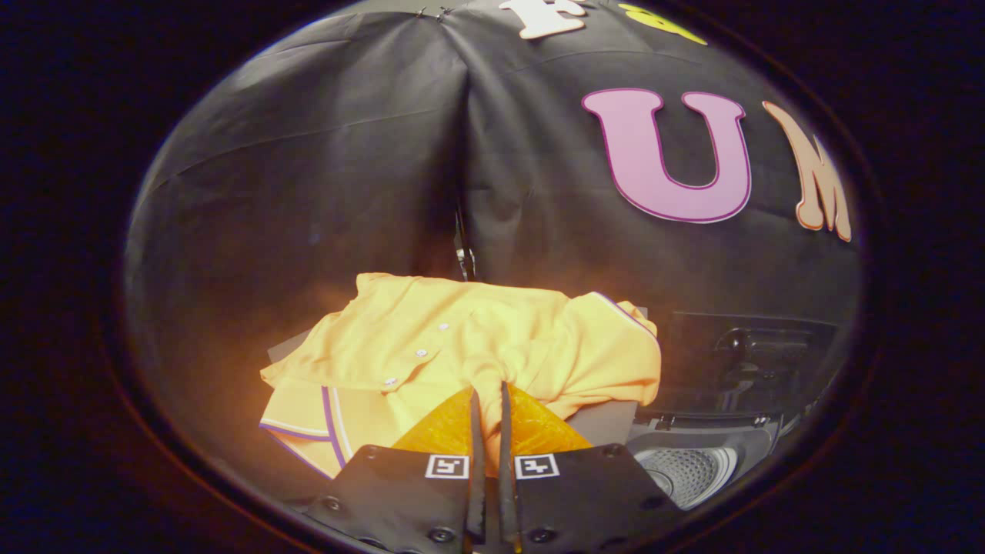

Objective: Put the clothes into the washing machine and then close the washing machine lid.

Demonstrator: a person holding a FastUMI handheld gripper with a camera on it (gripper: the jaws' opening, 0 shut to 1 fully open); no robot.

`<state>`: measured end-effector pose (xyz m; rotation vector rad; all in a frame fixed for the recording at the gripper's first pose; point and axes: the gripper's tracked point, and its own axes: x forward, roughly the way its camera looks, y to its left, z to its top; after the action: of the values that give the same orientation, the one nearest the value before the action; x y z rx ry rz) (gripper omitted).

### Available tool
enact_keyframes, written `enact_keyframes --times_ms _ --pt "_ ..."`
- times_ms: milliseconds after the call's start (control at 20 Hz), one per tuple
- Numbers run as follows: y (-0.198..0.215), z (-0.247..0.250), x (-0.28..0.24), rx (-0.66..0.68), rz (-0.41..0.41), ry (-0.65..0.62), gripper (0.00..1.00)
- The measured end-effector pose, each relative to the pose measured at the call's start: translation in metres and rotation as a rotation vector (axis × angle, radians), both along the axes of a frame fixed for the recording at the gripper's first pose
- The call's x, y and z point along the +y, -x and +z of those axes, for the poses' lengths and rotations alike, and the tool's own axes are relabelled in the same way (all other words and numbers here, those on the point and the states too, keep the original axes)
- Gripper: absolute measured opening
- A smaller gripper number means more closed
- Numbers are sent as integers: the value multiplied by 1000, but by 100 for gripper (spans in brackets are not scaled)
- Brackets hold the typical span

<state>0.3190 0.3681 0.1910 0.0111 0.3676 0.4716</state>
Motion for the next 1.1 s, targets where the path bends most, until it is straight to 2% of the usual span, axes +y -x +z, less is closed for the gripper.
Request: enact_keyframes --times_ms 200,500,700,950,1050,1100 --pt "-11 24 -25 -49 -67 -23 7" --pt "-21 56 -146 -183 -309 73 7" --pt "-25 65 -223 -222 -462 134 7" --pt "-21 66 -296 -251 -615 176 7" --pt "-21 60 -310 -251 -644 183 7" --pt "-24 54 -313 -251 -642 177 18"
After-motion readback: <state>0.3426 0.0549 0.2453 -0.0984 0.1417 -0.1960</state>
